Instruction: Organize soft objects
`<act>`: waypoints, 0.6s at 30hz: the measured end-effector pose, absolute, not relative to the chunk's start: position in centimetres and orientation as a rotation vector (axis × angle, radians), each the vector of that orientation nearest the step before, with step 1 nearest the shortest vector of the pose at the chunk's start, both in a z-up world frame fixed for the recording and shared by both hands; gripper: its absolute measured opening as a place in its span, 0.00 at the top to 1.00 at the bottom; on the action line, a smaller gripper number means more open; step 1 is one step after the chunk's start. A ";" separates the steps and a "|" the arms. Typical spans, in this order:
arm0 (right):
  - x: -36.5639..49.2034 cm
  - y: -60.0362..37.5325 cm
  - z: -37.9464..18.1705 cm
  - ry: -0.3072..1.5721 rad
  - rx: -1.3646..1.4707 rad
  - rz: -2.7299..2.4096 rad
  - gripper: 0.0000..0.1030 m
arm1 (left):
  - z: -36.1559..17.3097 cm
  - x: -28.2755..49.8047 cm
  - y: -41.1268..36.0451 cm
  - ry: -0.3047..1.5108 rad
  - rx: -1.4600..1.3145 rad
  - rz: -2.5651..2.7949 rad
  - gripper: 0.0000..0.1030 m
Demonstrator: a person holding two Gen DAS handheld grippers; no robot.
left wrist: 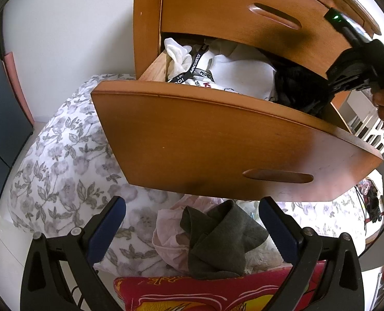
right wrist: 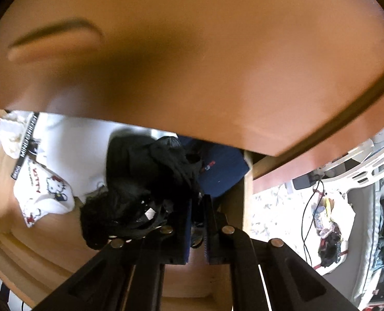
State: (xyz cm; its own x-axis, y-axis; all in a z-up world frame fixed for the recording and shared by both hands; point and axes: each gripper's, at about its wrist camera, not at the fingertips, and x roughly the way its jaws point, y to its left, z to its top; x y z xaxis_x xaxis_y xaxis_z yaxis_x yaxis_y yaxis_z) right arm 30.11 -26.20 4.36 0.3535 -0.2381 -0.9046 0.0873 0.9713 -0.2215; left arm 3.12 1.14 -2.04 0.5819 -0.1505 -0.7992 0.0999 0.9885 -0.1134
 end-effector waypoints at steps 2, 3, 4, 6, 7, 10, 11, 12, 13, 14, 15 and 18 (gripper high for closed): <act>29.2 -25.9 5.3 1.160 -0.157 -0.211 0.92 | -2.0 3.1 1.1 0.938 -0.055 -0.145 0.01; 28.7 -25.8 5.9 1.140 -0.156 -0.207 0.92 | -2.0 3.1 1.1 0.938 -0.055 -0.145 0.01; 28.2 -25.8 6.4 1.127 -0.153 -0.204 0.92 | -2.0 3.1 1.1 0.939 -0.054 -0.144 0.01; 27.1 -25.8 7.6 1.088 -0.151 -0.200 0.92 | -2.0 3.1 1.1 0.940 -0.053 -0.143 0.01; 26.5 -25.7 8.3 1.063 -0.155 -0.202 0.92 | -2.0 3.1 1.1 0.940 -0.054 -0.142 0.01; 25.5 -25.2 9.6 0.994 -0.158 -0.205 0.92 | -2.0 3.1 1.1 0.939 -0.052 -0.138 0.01; 24.9 -25.2 10.5 0.967 -0.146 -0.199 0.92 | -2.0 3.1 1.1 0.939 -0.049 -0.136 0.01; 24.2 -25.2 11.2 0.939 -0.144 -0.201 0.92 | -2.0 3.1 1.0 0.939 -0.045 -0.134 0.01; 23.6 -25.3 11.7 0.914 -0.152 -0.208 0.92 | -2.0 3.1 1.0 0.938 -0.043 -0.133 0.01; 23.2 -25.3 12.2 0.890 -0.159 -0.213 0.92 | -2.0 3.0 1.0 0.937 -0.041 -0.131 0.01; 22.9 -25.8 12.3 0.871 -0.164 -0.213 0.92 | -2.0 3.0 1.0 0.937 -0.039 -0.128 0.01; 22.3 -25.6 13.1 0.851 -0.151 -0.208 0.92 | -1.9 3.0 1.0 0.936 -0.034 -0.121 0.01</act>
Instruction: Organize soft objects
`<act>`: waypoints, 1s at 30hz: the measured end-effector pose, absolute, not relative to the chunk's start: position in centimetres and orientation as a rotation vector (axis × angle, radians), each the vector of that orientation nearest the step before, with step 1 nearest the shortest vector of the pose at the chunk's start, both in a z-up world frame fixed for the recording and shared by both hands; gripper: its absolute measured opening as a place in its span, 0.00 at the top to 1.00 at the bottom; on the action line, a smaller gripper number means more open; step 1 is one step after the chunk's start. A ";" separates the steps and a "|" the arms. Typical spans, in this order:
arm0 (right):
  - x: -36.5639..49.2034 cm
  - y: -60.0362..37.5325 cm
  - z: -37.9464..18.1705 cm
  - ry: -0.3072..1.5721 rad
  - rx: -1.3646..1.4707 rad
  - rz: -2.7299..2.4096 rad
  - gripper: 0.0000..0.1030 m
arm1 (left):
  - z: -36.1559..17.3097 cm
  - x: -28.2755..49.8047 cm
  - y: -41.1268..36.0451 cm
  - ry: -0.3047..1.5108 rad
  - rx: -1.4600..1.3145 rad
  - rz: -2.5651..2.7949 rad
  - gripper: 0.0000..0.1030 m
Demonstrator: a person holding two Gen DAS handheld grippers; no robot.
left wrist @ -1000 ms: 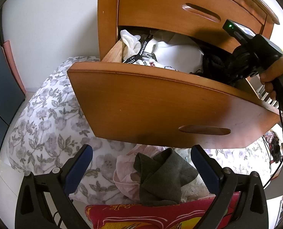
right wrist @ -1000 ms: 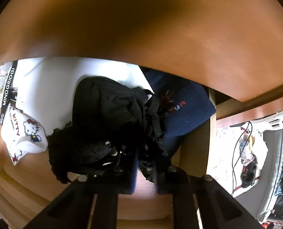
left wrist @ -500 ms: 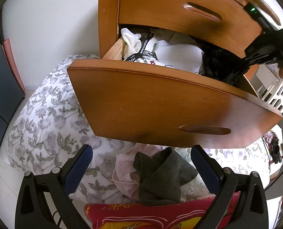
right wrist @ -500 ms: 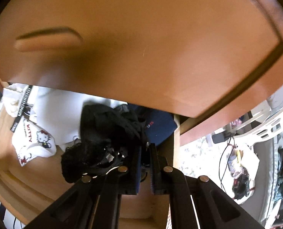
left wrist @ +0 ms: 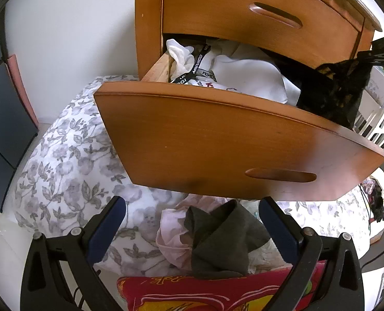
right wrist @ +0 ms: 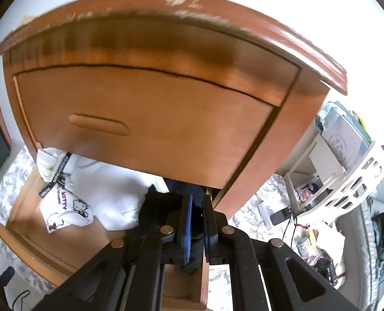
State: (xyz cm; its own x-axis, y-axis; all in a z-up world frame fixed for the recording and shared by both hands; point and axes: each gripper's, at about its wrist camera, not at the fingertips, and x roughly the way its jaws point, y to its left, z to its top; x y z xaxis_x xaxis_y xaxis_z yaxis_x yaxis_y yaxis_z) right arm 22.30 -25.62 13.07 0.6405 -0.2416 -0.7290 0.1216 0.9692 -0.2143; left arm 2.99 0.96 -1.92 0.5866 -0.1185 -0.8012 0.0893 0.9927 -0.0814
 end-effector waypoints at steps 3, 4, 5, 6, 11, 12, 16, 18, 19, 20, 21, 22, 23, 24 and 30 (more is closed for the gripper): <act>22.0 -26.6 13.9 0.838 -0.103 -0.198 0.93 | -1.8 2.9 0.8 0.932 -0.022 -0.116 0.01; 21.8 -26.8 14.1 0.829 -0.101 -0.198 0.93 | -1.9 2.9 0.7 0.933 -0.020 -0.117 0.01; 21.6 -27.0 14.4 0.821 -0.098 -0.194 0.93 | -1.9 2.9 0.7 0.934 -0.019 -0.115 0.01; 21.3 -27.2 14.5 0.816 -0.095 -0.189 0.93 | -1.9 2.9 0.7 0.934 -0.018 -0.113 0.01; 20.1 -26.9 16.9 0.760 -0.089 -0.160 0.96 | -1.9 2.9 0.7 0.935 -0.019 -0.113 0.01; 19.7 -26.8 17.7 0.740 -0.089 -0.157 0.96 | -1.9 2.9 0.8 0.936 -0.020 -0.112 0.01; 19.2 -26.1 19.3 0.710 -0.122 -0.144 0.96 | -1.8 2.9 0.8 0.937 -0.018 -0.108 0.01; 19.7 -25.5 18.7 0.756 -0.145 -0.110 0.96 | -1.8 2.9 0.7 0.934 -0.014 -0.105 0.01; 20.1 -25.3 18.0 0.790 -0.131 -0.086 0.96 | -1.8 2.9 0.7 0.934 -0.013 -0.105 0.01; 20.6 -25.3 17.2 0.834 -0.115 -0.063 0.95 | -1.8 2.9 0.7 0.934 -0.013 -0.106 0.01; 21.1 -25.3 16.3 0.875 -0.094 -0.046 0.95 | -1.8 2.9 0.7 0.935 -0.014 -0.107 0.01; 21.7 -25.5 15.1 0.933 -0.062 -0.030 0.95 | -1.8 2.9 0.7 0.936 -0.016 -0.107 0.01; 22.1 -25.6 14.3 0.972 -0.043 -0.019 0.95 | -1.8 2.9 0.8 0.937 -0.017 -0.108 0.01; 22.7 -25.8 13.0 1.019 -0.008 -0.012 0.94 | -1.8 3.0 0.8 0.937 -0.019 -0.110 0.01; 25.3 -26.6 7.0 1.226 0.055 -0.027 0.53 | -1.8 3.0 0.8 0.938 -0.019 -0.114 0.01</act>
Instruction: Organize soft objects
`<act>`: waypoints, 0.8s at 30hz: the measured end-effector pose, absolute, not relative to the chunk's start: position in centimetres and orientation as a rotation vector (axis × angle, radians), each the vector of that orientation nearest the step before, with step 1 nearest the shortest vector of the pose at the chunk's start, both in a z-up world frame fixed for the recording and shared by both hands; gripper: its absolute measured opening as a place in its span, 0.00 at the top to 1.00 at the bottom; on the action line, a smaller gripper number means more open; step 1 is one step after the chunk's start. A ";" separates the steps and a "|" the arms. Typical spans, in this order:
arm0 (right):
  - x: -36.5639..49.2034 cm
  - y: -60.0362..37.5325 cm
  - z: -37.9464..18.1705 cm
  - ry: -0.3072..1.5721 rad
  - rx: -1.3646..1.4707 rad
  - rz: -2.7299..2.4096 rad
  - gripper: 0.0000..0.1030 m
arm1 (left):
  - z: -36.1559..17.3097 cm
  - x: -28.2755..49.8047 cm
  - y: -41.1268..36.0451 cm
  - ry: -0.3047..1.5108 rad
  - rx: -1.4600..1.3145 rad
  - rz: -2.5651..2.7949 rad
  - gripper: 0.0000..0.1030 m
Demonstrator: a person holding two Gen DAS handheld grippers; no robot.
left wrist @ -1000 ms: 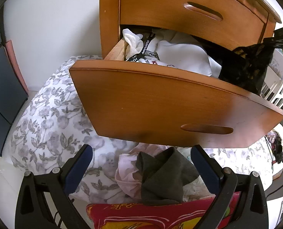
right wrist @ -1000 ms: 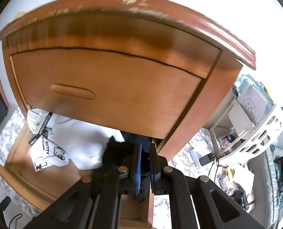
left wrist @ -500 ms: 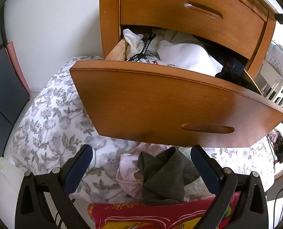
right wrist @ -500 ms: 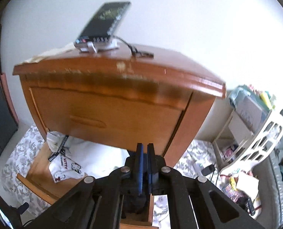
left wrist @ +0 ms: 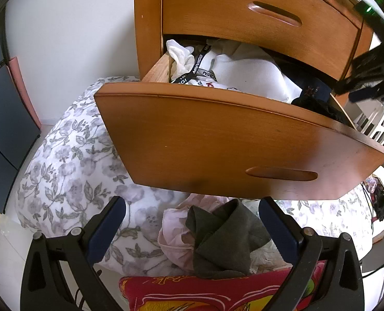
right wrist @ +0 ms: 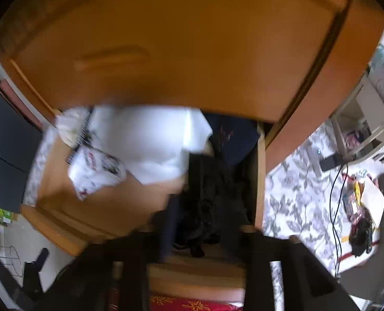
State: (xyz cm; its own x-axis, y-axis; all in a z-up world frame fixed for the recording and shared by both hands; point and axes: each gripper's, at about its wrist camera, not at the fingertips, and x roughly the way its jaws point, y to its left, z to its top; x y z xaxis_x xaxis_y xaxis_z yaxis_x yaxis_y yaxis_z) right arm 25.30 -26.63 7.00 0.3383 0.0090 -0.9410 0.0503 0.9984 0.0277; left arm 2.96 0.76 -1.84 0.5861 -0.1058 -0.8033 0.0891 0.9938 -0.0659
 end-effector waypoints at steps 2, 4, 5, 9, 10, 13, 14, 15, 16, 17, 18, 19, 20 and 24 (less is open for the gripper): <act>25.7 -26.5 5.7 1.255 0.017 -0.047 0.53 | -1.9 3.0 0.8 0.939 -0.021 -0.114 0.01; 26.6 -26.6 4.3 1.280 -0.010 -0.065 0.53 | -1.9 3.0 0.8 0.940 -0.021 -0.116 0.01; 27.1 -26.9 3.5 1.301 -0.006 -0.079 0.52 | -1.9 3.0 0.8 0.940 -0.022 -0.116 0.01; 28.3 -27.3 1.9 1.351 -0.035 -0.109 0.50 | -1.9 3.0 0.8 0.942 -0.023 -0.118 0.01; 28.5 -27.4 1.5 1.362 -0.046 -0.113 0.49 | -1.9 3.0 0.8 0.942 -0.024 -0.119 0.01; 28.6 -27.5 0.5 1.389 -0.060 -0.118 0.49 | -1.9 3.0 0.8 0.943 -0.023 -0.119 0.01; 28.6 -27.4 0.1 1.397 -0.068 -0.113 0.49 | -1.9 3.0 0.8 0.943 -0.023 -0.119 0.01; 28.6 -27.3 -0.1 1.404 -0.080 -0.111 0.49 | -1.9 3.0 0.8 0.943 -0.023 -0.119 0.01; 28.5 -27.2 -0.4 1.410 -0.101 -0.114 0.49 | -1.9 3.0 0.8 0.943 -0.023 -0.119 0.01; 28.4 -27.1 -0.6 1.412 -0.117 -0.119 0.50 | -1.9 3.0 0.8 0.942 -0.024 -0.119 0.01; 28.4 -27.1 -0.7 1.410 -0.122 -0.121 0.56 | -1.9 3.0 0.8 0.943 -0.024 -0.119 0.01; 28.4 -27.2 -0.7 1.404 -0.122 -0.120 0.69 | -1.9 3.0 0.8 0.943 -0.024 -0.118 0.01; 28.3 -27.3 -0.7 1.398 -0.120 -0.118 0.72 | -1.9 3.0 0.8 0.943 -0.024 -0.119 0.01; 27.7 -27.8 -0.4 1.362 -0.137 -0.147 0.86 | -1.9 3.0 0.8 0.942 -0.021 -0.117 0.01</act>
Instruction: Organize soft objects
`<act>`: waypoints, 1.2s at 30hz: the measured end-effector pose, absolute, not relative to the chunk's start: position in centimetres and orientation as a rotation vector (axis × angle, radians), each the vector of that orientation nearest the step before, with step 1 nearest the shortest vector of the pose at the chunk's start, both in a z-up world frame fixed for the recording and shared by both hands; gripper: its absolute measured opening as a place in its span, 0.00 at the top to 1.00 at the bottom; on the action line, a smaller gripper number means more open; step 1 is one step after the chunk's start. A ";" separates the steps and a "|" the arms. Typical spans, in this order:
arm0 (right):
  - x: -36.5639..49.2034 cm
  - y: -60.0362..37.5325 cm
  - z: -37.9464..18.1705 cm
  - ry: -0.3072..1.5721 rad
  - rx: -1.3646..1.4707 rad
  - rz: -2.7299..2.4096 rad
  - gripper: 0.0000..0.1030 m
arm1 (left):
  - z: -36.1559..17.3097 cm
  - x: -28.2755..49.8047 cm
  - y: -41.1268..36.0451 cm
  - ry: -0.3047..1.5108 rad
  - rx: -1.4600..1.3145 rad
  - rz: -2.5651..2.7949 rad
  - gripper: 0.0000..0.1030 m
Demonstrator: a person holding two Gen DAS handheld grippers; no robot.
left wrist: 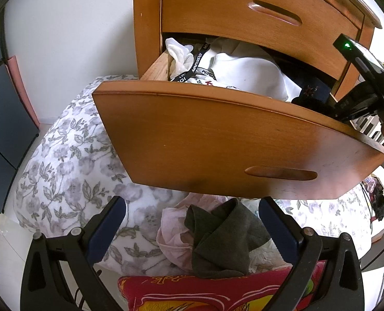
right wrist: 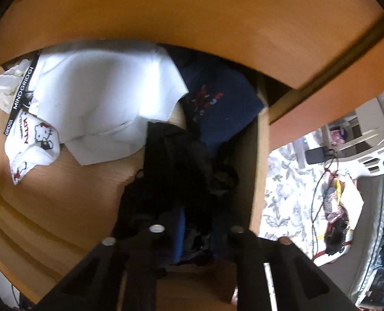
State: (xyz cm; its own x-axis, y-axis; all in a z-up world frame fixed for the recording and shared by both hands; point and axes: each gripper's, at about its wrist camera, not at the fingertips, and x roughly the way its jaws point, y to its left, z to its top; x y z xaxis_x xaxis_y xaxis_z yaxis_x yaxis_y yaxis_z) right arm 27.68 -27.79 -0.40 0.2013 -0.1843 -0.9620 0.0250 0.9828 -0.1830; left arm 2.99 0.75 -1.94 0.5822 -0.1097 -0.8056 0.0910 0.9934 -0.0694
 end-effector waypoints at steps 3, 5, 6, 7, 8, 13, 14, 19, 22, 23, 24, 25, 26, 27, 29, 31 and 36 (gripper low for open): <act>27.0 -28.2 0.4 1.314 -0.136 -0.163 0.90 | -2.0 2.9 0.7 0.940 -0.018 -0.115 0.01; 26.3 -28.4 1.3 1.262 -0.130 -0.164 0.90 | -2.0 2.9 0.7 0.941 -0.019 -0.114 0.01; 26.0 -28.5 1.7 1.238 -0.125 -0.163 0.91 | -2.0 3.0 0.8 0.941 -0.018 -0.114 0.01; 25.7 -28.4 2.2 1.212 -0.120 -0.163 0.91 | -2.0 3.0 0.8 0.943 -0.017 -0.114 0.01; 25.1 -28.4 2.8 1.179 -0.120 -0.165 0.91 | -2.0 3.0 0.7 0.943 -0.014 -0.112 0.01; 22.1 -28.4 5.2 1.032 -0.069 -0.146 0.91 | -1.9 2.9 0.7 0.938 -0.003 -0.106 0.01; 21.2 -28.4 5.7 1.003 -0.048 -0.130 0.91 | -1.9 2.9 0.7 0.938 -0.003 -0.107 0.01; 19.4 -28.2 7.5 0.918 -0.030 -0.102 0.91 | -1.9 3.0 0.7 0.941 0.003 -0.103 0.01; 19.0 -28.0 8.7 0.874 0.008 -0.089 0.91 | -1.9 2.9 0.6 0.938 0.011 -0.095 0.01; 18.8 -28.0 9.1 0.858 0.014 -0.085 0.91 | -1.8 2.9 0.5 0.935 0.016 -0.093 0.01; 18.7 -27.9 9.4 0.847 0.016 -0.082 0.91 | -1.8 2.8 0.5 0.933 0.019 -0.092 0.01; 18.6 -27.8 9.6 0.837 0.018 -0.079 0.91 | -1.8 2.8 0.4 0.929 0.024 -0.089 0.01; 18.3 -27.7 10.0 0.825 0.023 -0.073 0.91 | -1.8 2.8 0.4 0.927 0.027 -0.088 0.01; 18.2 -27.7 10.3 0.813 0.028 -0.064 0.91 | -1.7 2.8 0.4 0.927 0.030 -0.087 0.01; 17.7 -27.7 11.3 0.778 0.031 -0.049 0.91 | -1.8 2.8 0.3 0.929 0.036 -0.085 0.01; 17.2 -27.7 12.2 0.747 0.034 -0.038 0.91 | -1.7 2.9 0.3 0.931 0.041 -0.082 0.01; 16.0 -27.8 14.9 0.680 0.044 -0.025 0.91 | -1.6 2.8 0.2 0.923 0.049 -0.079 0.01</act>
